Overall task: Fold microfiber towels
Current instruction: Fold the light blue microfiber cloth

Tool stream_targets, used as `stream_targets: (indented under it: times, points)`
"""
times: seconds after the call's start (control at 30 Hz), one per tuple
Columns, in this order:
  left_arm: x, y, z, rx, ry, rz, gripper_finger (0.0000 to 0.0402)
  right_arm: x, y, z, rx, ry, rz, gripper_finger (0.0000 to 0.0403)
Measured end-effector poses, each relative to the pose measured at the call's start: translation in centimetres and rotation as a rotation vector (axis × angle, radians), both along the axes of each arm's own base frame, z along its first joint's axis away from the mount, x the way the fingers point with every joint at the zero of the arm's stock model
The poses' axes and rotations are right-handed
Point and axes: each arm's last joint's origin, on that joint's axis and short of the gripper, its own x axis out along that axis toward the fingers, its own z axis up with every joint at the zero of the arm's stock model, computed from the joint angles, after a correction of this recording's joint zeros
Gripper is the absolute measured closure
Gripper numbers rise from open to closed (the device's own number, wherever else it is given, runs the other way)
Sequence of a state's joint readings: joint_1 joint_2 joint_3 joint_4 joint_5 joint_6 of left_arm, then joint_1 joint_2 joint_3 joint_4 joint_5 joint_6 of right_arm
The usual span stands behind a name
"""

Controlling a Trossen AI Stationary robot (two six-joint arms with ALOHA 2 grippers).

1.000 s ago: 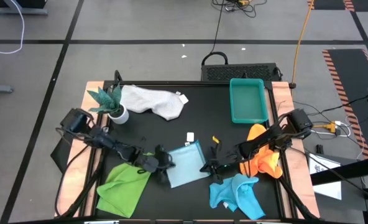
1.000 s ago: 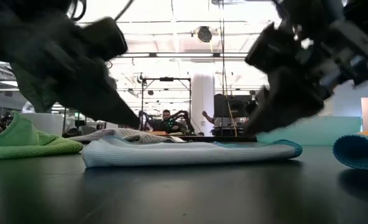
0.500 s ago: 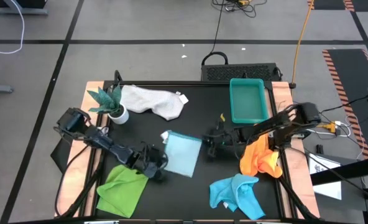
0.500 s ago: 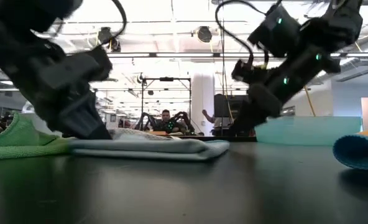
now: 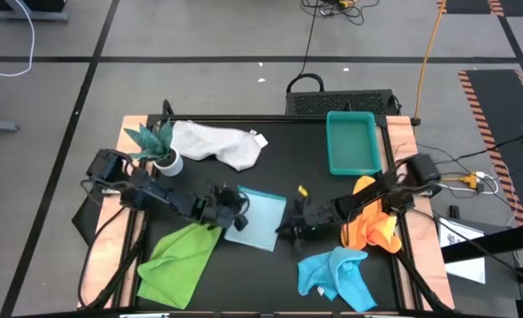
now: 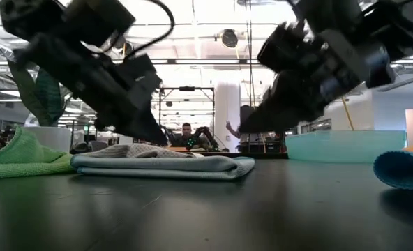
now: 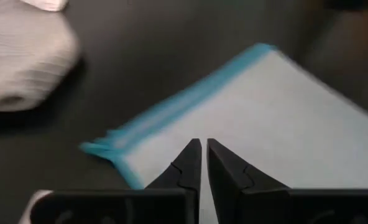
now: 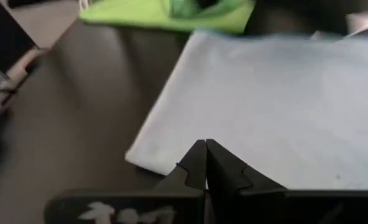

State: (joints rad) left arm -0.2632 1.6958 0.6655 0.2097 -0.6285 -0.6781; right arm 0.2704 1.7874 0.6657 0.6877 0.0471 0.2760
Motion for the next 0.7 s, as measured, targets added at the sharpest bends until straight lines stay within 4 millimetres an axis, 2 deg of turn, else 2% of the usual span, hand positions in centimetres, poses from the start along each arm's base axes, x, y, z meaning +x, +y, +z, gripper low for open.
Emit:
stream_targets:
  times: [0.17, 0.3, 0.4, 0.53, 0.7]
  points:
    - [-0.5, 2.1, -0.7, 0.028, 0.117, 0.067, 0.0376, 0.7, 0.5, -1.9, -0.023, 0.112, 0.032, 0.0403]
    - [-1.0, 1.9, -1.0, 0.017, 0.157, 0.079, 0.0376, 0.0, 0.1, -1.1, -0.08, 0.201, 0.01, 0.0403]
    - [-1.2, 0.6, -0.8, -0.001, 0.135, 0.049, 0.0376, -1.2, -0.3, 0.4, -0.161, 0.252, -0.06, 0.0403]
    - [-0.9, -2.0, -0.1, -0.007, 0.054, -0.054, 0.0376, -1.5, 0.4, 3.2, -0.151, 0.142, -0.049, 0.0403]
    - [-0.7, -5.1, 0.8, 0.03, -0.058, -0.224, 0.0376, -1.2, 2.3, 3.4, -0.179, 0.025, 0.067, 0.0395]
